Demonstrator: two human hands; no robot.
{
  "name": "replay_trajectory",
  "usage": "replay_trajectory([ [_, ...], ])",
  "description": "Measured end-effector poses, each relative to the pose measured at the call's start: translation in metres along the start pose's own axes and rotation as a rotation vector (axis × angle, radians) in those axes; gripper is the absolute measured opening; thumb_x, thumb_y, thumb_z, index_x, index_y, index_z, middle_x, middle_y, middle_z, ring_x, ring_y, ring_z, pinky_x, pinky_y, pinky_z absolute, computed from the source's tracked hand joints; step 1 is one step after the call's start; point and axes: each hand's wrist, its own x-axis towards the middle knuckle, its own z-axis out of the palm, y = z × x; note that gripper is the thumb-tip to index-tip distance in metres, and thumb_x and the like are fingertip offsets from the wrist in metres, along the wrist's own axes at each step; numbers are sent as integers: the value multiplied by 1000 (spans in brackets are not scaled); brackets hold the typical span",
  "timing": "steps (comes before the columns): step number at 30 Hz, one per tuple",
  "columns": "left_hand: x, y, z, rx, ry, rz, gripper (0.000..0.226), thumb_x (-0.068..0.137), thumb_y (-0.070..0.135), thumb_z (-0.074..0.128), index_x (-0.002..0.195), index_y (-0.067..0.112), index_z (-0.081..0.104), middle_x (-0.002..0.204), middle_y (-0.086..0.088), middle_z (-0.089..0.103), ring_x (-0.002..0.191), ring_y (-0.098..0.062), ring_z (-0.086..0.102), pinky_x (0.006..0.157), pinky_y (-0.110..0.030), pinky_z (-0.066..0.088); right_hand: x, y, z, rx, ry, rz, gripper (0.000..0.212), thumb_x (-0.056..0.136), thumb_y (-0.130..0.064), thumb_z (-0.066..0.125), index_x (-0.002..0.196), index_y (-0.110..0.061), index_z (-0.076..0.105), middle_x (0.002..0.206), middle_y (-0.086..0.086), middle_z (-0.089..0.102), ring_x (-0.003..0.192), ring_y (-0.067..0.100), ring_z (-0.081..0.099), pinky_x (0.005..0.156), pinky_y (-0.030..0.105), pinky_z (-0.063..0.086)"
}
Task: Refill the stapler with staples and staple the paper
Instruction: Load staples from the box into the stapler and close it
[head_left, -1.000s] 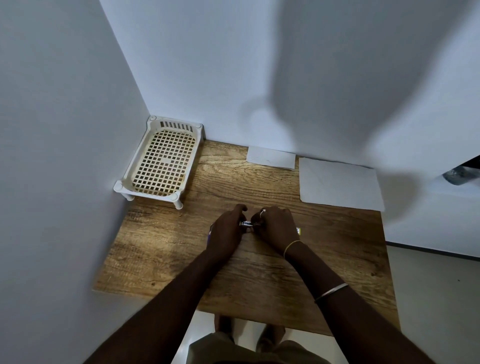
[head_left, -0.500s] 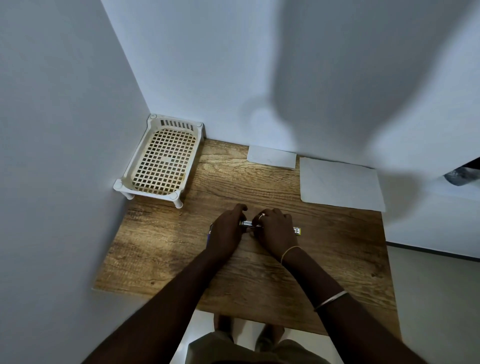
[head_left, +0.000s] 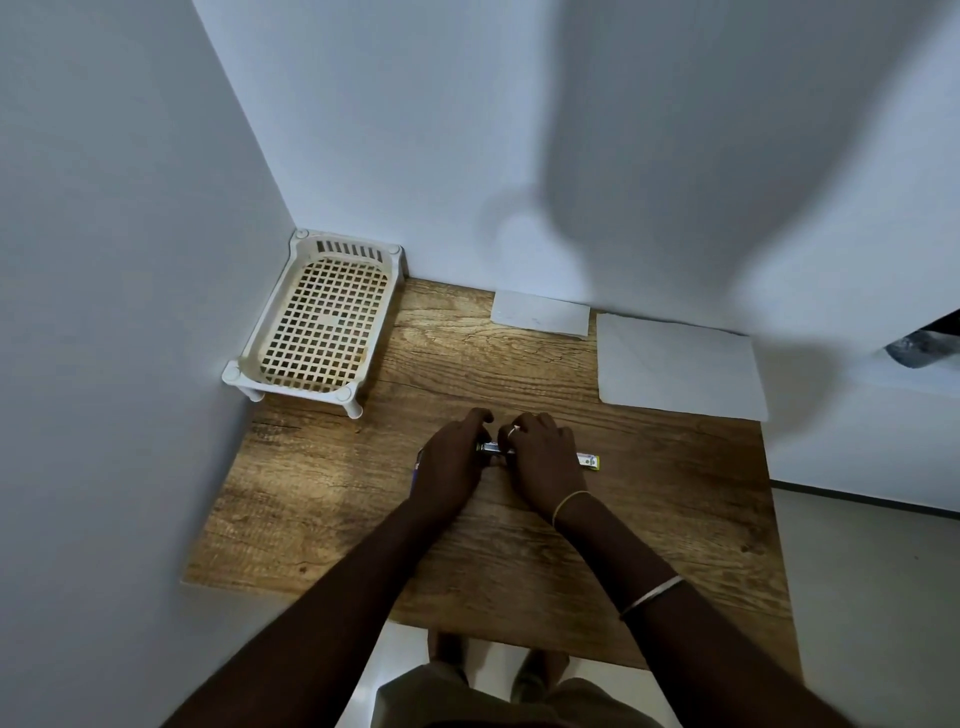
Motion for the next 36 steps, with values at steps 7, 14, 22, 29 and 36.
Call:
replay_trajectory([
  [7, 1, 0, 0, 37, -9, -18, 60, 78, 23, 84, 127, 32, 50, 103, 9, 74, 95, -13, 66, 75, -33, 50, -18, 27, -7, 333, 147, 99, 21, 84, -24, 74, 105, -23, 74, 99, -3, 73, 93, 16, 66, 82, 33, 54],
  [14, 2, -1, 0, 31, -11, -21, 58, 77, 26, 85, 126, 31, 53, 103, 9, 74, 95, -12, 65, 76, -32, 50, -18, 25, -8, 449, 188, 184, 31, 86, -23, 75, 116, -22, 73, 103, -1, 76, 97, 16, 69, 89, 37, 55],
  [22, 2, 2, -3, 19, -8, -26, 54, 79, 26, 83, 126, 30, 56, 101, 7, 75, 95, -14, 67, 79, -36, 54, -15, 17, -12, 168, 209, 39, 20, 77, -18, 79, 97, -24, 81, 80, 6, 76, 74, 26, 69, 72, 36, 53],
  [29, 1, 2, -3, -1, 25, -4, 53, 78, 26, 84, 125, 30, 60, 100, 6, 77, 93, -13, 69, 76, -31, 53, -4, 17, -23, -76, 65, -103, 11, 86, -24, 65, 85, -21, 76, 76, 7, 70, 77, 28, 65, 67, 35, 45],
  [36, 1, 2, -7, -10, 6, 18, 51, 80, 26, 82, 127, 28, 61, 102, 3, 78, 95, -15, 70, 81, -35, 54, 0, 20, -18, 192, 65, 82, 14, 79, -23, 74, 92, -25, 78, 85, 0, 76, 82, 18, 69, 70, 26, 46],
])
